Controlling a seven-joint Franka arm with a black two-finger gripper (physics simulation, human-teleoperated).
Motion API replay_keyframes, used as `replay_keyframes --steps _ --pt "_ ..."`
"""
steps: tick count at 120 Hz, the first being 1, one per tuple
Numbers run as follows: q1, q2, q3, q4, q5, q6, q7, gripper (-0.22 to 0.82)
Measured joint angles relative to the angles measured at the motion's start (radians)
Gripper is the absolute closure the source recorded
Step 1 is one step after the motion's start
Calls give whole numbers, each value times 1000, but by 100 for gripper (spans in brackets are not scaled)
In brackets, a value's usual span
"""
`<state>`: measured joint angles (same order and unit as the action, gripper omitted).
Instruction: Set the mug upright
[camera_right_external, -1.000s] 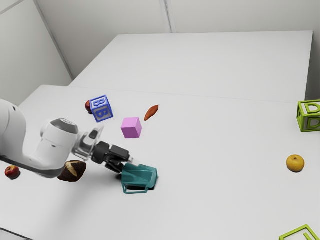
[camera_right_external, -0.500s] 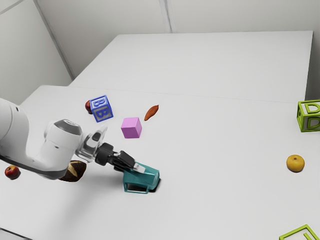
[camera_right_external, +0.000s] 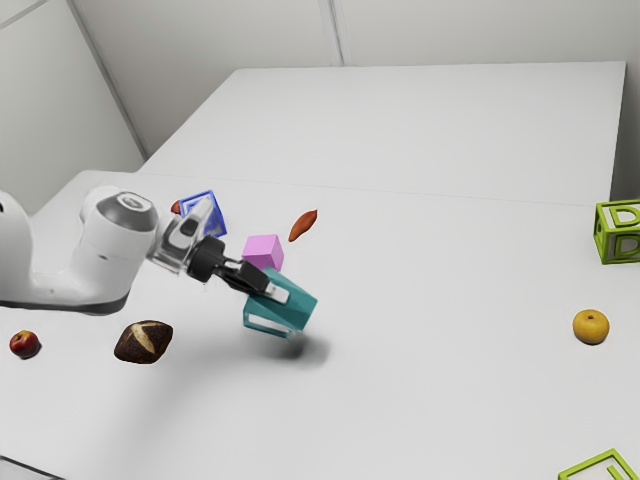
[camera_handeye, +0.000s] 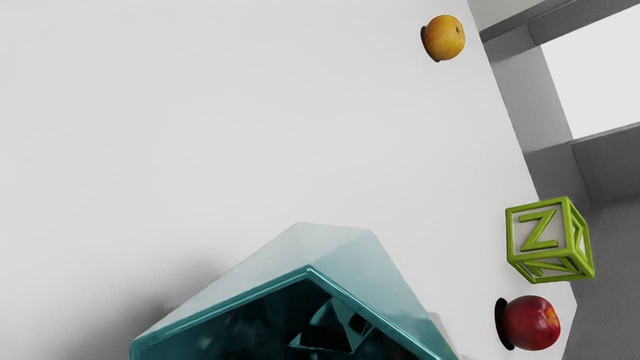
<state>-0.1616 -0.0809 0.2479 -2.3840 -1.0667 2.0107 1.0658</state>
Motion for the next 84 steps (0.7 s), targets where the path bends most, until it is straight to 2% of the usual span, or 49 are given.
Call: replay_keyframes --steps 18,49,84 --pt "-4 3 -31 110 250 43 -60 78" --pt "-1 50 -52 199 774 121 -207 79" --pt "-27 187 -51 273 1046 197 -338 79"
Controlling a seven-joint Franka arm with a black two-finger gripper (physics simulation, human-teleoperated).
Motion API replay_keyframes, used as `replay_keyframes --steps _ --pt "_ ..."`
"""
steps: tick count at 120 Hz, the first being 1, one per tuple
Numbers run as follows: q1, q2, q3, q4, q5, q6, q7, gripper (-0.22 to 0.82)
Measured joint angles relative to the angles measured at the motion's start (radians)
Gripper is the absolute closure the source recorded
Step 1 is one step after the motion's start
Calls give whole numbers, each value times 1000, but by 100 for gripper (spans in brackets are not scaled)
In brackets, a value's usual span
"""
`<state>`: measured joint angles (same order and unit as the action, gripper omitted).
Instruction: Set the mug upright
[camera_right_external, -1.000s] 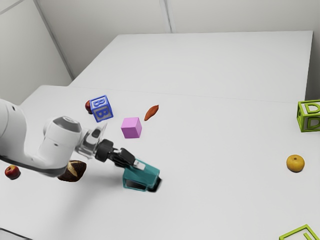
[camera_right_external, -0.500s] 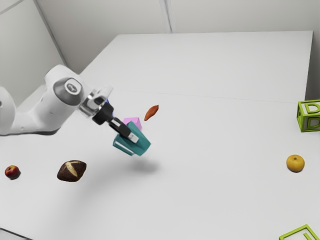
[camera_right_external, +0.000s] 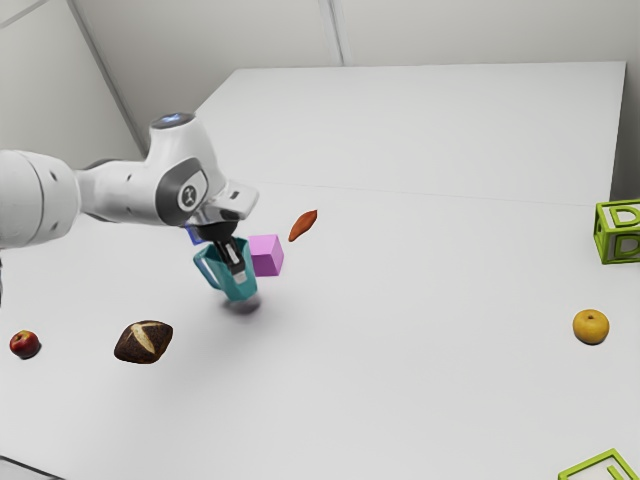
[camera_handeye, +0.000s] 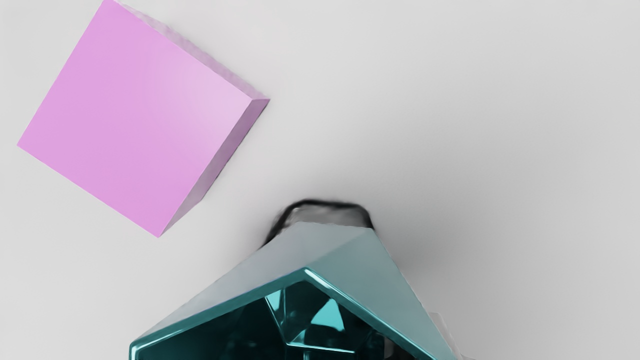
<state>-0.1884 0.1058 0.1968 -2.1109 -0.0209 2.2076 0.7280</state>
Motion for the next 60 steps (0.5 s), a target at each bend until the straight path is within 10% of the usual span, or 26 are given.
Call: replay_keyframes --steps 60 --pt "-24 70 1 23 64 90 -124 79"
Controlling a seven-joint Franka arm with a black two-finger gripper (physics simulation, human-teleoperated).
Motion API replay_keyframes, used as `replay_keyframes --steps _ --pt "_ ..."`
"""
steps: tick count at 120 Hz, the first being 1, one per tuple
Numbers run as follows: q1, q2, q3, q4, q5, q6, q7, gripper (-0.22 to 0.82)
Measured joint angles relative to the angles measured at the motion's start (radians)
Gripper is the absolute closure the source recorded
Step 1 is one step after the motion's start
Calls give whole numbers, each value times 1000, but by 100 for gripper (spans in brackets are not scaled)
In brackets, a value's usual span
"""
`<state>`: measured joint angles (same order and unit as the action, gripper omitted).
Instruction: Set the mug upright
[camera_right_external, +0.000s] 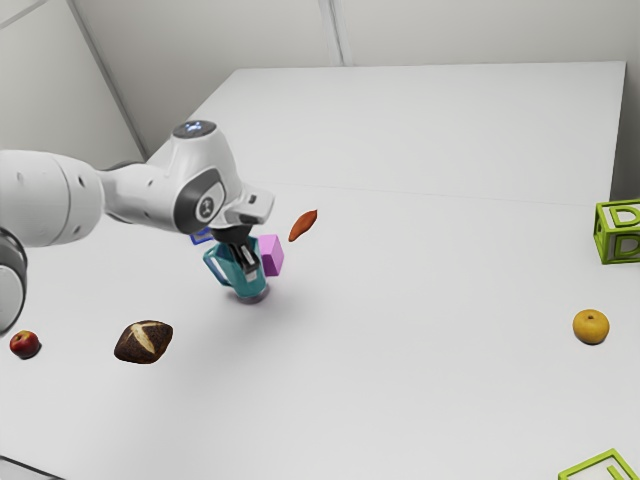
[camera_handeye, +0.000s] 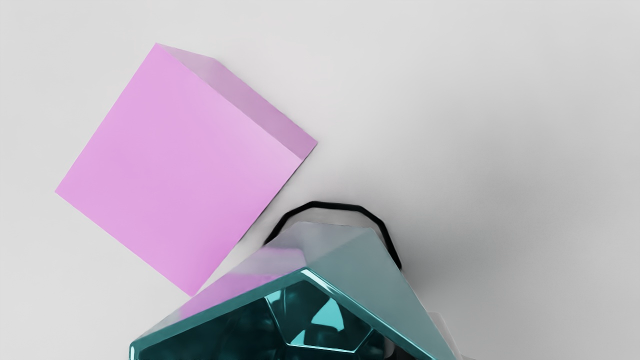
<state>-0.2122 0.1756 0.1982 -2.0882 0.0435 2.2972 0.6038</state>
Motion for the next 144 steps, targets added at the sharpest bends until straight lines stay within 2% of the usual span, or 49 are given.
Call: replay_keyframes --steps 12,55,90,116,130,144 --pt "0 6 0 -1 1 6 -16 78" --pt "-1 4 0 -1 -5 15 -47 44" --pt "-19 -58 -3 37 -2 -7 -63 28" --pt "-30 -61 -12 282 -16 -154 -79 12" --pt "3 -19 -12 468 -39 -337 -127 7" --pt "10 -4 -11 544 -52 -478 -180 4"
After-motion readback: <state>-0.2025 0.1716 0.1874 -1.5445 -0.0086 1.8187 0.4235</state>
